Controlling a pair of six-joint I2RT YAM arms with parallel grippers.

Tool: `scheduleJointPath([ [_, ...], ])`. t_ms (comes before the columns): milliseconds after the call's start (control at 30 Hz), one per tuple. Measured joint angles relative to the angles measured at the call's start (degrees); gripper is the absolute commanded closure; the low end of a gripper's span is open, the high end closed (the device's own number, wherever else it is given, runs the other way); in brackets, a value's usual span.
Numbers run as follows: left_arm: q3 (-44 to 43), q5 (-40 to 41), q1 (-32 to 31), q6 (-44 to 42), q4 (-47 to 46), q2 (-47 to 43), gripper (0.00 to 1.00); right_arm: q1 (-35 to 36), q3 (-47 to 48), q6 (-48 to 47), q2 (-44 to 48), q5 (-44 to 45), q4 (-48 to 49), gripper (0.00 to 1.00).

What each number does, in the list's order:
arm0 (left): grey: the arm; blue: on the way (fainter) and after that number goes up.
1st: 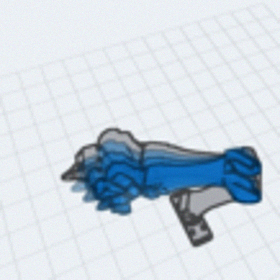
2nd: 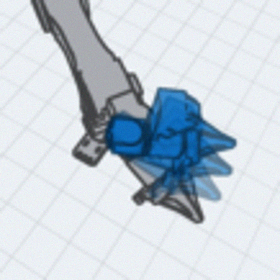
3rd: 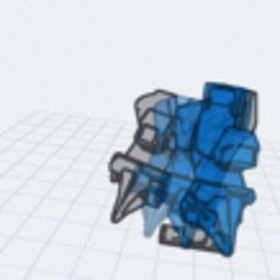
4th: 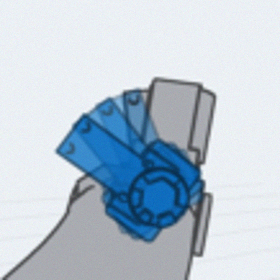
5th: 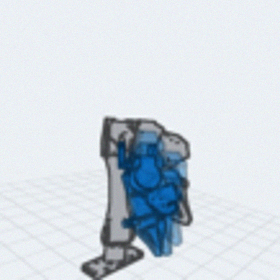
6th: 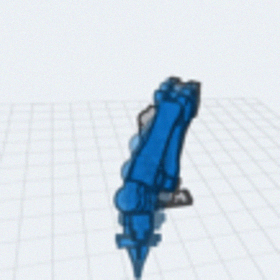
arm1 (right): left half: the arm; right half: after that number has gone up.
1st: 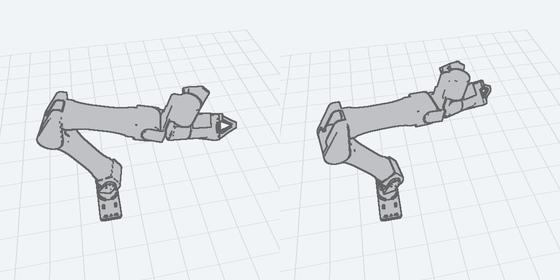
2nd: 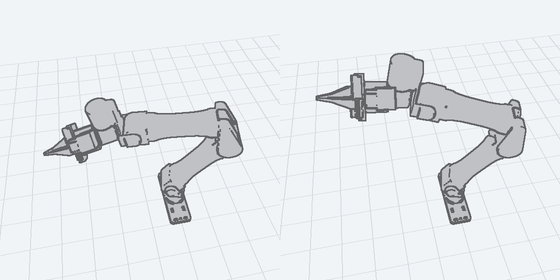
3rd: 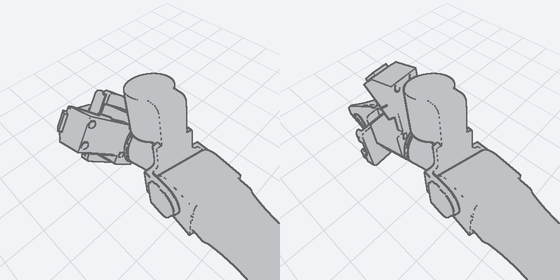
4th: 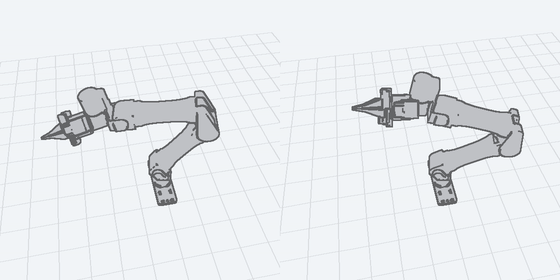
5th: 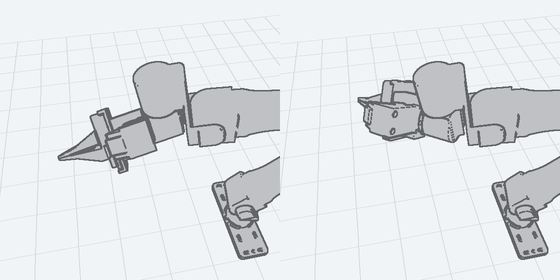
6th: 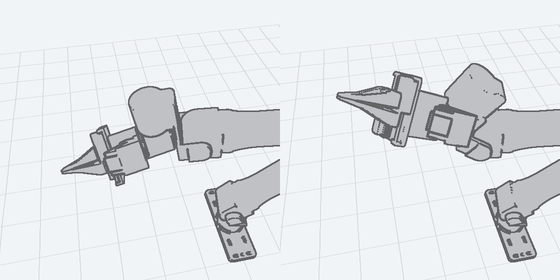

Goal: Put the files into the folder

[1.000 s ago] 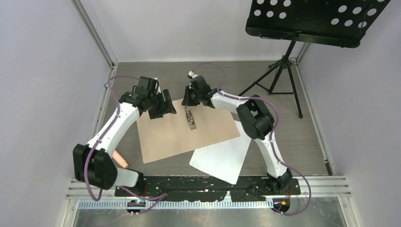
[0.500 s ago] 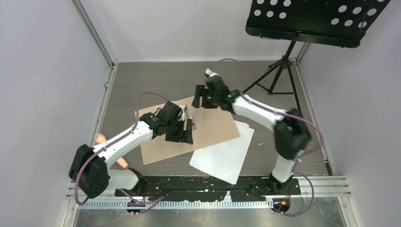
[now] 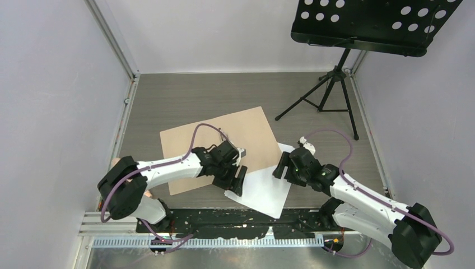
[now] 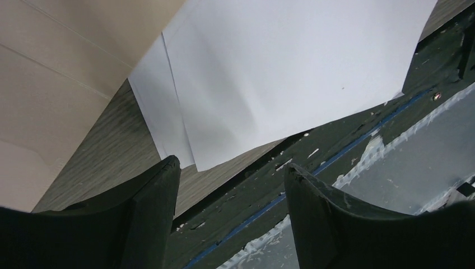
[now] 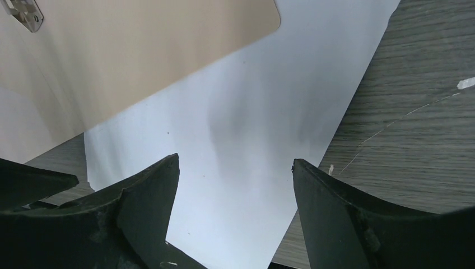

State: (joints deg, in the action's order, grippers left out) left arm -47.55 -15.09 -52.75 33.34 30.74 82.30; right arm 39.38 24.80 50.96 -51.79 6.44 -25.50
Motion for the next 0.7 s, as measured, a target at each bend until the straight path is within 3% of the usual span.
scheduleJointPath([
  [700,2.9,-3.7,-0.4,3.7,-5.5,4.4,0.37,0.0,-3.1,2.6,-2.4,-0.1,5.0,0.2],
])
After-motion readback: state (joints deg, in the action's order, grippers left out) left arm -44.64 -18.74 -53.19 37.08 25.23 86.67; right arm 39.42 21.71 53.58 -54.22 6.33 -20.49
